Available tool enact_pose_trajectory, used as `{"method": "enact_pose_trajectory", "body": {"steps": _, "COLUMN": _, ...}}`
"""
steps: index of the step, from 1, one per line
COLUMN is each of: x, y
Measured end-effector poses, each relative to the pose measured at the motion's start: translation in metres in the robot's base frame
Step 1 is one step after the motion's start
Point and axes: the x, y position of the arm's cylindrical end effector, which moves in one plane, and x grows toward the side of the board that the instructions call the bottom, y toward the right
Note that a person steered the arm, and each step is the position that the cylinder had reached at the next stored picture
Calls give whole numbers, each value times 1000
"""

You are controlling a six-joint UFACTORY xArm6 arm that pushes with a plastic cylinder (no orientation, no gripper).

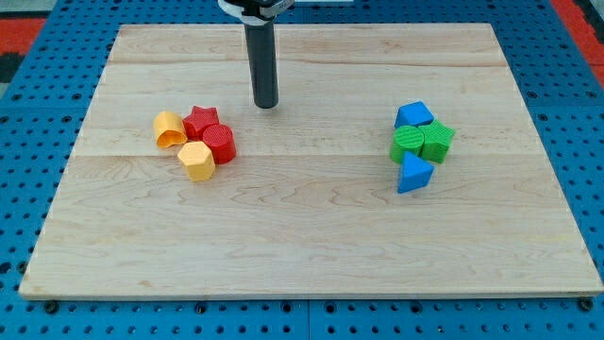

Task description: Separate green blocks from blue blocks

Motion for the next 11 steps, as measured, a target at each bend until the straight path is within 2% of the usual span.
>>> {"method": "enact_pose_trajectory", "body": {"steps": 3, "x": -1, "y": 15}}
{"method": "enact_pose_trajectory", "body": {"steps": 4, "x": -26, "y": 102}}
{"method": "enact_pose_trajectory", "body": {"steps": 5, "x": -34, "y": 207}}
{"method": "enact_pose_trajectory", "body": {"steps": 6, "x": 55, "y": 277}}
{"method": "enact_pose_trajectory", "body": {"steps": 8, "x": 89, "y": 159}}
{"method": "enact_pose_trajectory", "body": {"steps": 9, "x": 94, "y": 202}}
{"method": "enact_pose_trajectory", "body": {"steps": 10, "x": 98, "y": 133}}
{"method": "enact_pose_trajectory", "body": {"steps": 11, "x": 109, "y": 133}}
